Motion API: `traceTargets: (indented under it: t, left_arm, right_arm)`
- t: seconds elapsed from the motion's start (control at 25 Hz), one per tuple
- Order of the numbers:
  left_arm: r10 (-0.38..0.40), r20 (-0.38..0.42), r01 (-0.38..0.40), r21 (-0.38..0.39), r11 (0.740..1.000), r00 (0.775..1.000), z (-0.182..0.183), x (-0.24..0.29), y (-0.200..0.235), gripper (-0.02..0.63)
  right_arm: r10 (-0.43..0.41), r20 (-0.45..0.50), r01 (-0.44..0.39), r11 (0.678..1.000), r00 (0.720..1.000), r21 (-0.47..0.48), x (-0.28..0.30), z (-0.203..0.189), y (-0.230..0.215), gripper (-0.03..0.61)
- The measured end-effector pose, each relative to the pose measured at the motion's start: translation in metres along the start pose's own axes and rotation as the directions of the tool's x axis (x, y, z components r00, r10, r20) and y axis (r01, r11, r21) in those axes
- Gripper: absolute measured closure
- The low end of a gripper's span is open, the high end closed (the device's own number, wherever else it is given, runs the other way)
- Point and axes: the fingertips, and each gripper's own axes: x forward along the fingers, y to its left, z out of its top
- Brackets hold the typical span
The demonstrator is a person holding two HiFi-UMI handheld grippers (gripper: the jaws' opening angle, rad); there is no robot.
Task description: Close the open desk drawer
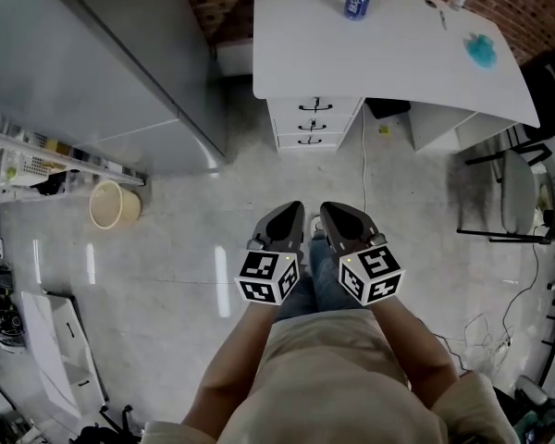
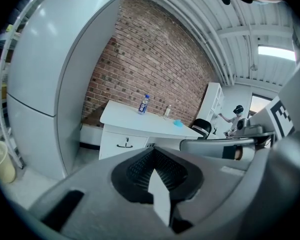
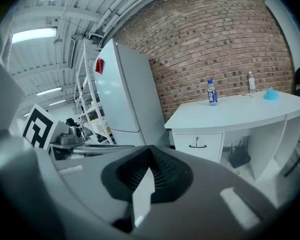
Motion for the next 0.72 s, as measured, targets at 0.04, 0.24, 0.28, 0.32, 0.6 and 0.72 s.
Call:
traceTargets:
  t: [0.04,0.24,0.28,0.32,0.6,0.72]
  left_arm:
    - [0.002,0.0,-0.002,0.0,1.0,1.0,0.001,-0.003,0.0,0.615]
    - [-0.008,-0.004,0.008,0.018,1.0,1.0,0.007,-0.013,-0.012,0.615]
    - [-0.014,-0.006,0.014,0.027,1.0,1.0,0.008,-0.014,-0.014,0.615]
    - [-0.019,-0.009,0.019,0.036,0.999,1.0,0.009,-0.016,-0.017,0.615]
    - [-0.052,-0.011,0.053,0.066,0.996,0.999,0.011,-0.03,-0.031,0.615]
    - [-0.057,-0.008,0.057,0.077,0.995,0.998,0.013,-0.036,-0.033,0.615]
  right_arm:
    - [0.001,-0.004,-0.001,1.0,1.0,-0.007,-0.002,0.0,0.003,0.577]
    - [0.01,-0.001,-0.01,1.0,1.0,-0.028,-0.016,0.006,0.013,0.577]
    - [0.012,0.005,-0.012,0.999,1.0,-0.03,-0.019,0.008,0.015,0.577]
    - [0.014,0.011,-0.013,0.999,1.0,-0.032,-0.02,0.009,0.017,0.577]
    - [0.012,0.04,-0.011,0.999,0.999,-0.036,-0.035,0.015,0.028,0.577]
    - [0.02,0.051,-0.018,0.999,0.998,-0.039,-0.039,0.017,0.035,0.577]
